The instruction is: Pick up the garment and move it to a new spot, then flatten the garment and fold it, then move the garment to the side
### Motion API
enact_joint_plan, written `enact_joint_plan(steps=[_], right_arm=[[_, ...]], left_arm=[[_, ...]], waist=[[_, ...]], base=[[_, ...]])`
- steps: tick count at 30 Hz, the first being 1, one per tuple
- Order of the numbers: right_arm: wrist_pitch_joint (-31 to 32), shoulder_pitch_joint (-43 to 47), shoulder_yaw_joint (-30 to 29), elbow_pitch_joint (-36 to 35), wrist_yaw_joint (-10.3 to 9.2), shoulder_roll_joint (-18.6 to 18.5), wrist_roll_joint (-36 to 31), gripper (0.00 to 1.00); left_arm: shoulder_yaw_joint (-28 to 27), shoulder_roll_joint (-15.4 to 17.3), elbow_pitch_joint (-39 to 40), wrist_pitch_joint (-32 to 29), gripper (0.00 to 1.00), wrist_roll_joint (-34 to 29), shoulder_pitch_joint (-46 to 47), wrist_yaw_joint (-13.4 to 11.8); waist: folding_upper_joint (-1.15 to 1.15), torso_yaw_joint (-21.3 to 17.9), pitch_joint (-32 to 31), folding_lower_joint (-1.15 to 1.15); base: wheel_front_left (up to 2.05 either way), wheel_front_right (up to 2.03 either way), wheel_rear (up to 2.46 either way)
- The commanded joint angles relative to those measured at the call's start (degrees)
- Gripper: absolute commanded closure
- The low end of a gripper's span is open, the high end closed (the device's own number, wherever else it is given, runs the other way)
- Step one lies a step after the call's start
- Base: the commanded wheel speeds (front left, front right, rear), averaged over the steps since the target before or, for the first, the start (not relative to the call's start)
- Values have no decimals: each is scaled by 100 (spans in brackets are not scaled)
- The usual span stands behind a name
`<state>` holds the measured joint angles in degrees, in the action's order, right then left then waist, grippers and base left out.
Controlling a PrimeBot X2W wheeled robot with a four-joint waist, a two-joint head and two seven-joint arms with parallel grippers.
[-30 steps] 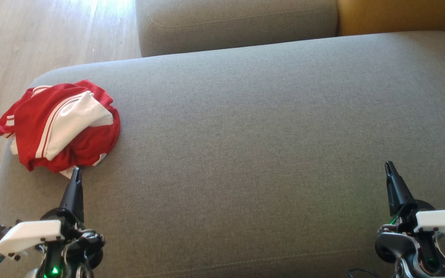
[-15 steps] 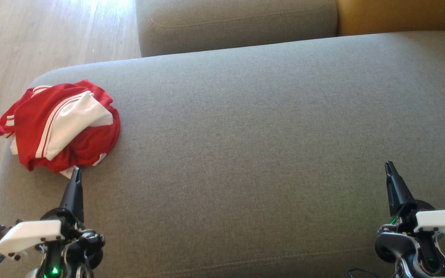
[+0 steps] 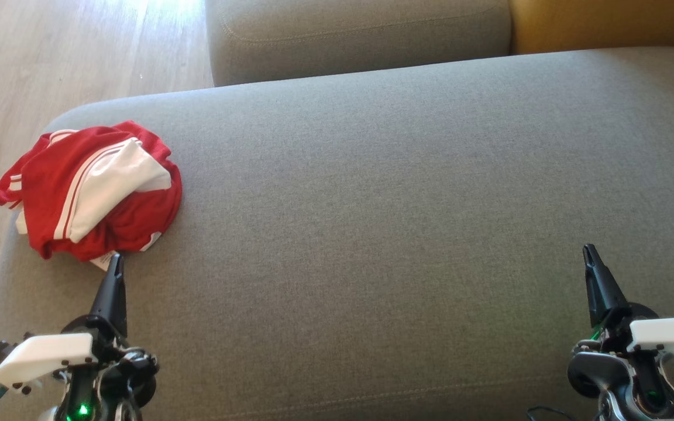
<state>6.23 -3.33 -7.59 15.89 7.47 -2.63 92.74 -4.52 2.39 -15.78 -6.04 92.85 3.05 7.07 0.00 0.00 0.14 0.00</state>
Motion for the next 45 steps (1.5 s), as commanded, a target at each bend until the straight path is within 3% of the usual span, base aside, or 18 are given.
enact_joint_plan(steps=[1, 14, 15, 21, 33, 45], right_arm=[[24, -295, 107, -179, 2, -25, -57, 100], [24, -295, 107, -179, 2, -25, -57, 100], [0, 0, 0, 0, 0, 0, 0, 0], [-20, 218, 70, 362, 2, 62, 5, 0], [-208, 197, 333, 306, 2, 52, -63, 0], [-414, 222, 344, 96, 2, 45, -1242, 0]], left_arm=[[-200, 49, 167, -44, 100, -68, 323, 42], [-199, 49, 167, -44, 100, -68, 323, 42], [0, 0, 0, 0, 0, -1, 0, 0], [43, -47, -354, 25, 0, 2, -251, -18], [258, -33, -171, 215, 0, -177, -246, -13], [273, -29, 178, 417, 0, -1430, -263, -64]], waist=[[0, 0, 0, 0], [0, 0, 0, 0], [0, 0, 0, 0], [0, 0, 2, 0], [0, 16, 3, 0], [0, 42, 10, 0]], base=[[0, 0, 0], [0, 0, 0], [0, 0, 0], [0, 0, 0], [0, 0, 0], [0, 0, 0]])
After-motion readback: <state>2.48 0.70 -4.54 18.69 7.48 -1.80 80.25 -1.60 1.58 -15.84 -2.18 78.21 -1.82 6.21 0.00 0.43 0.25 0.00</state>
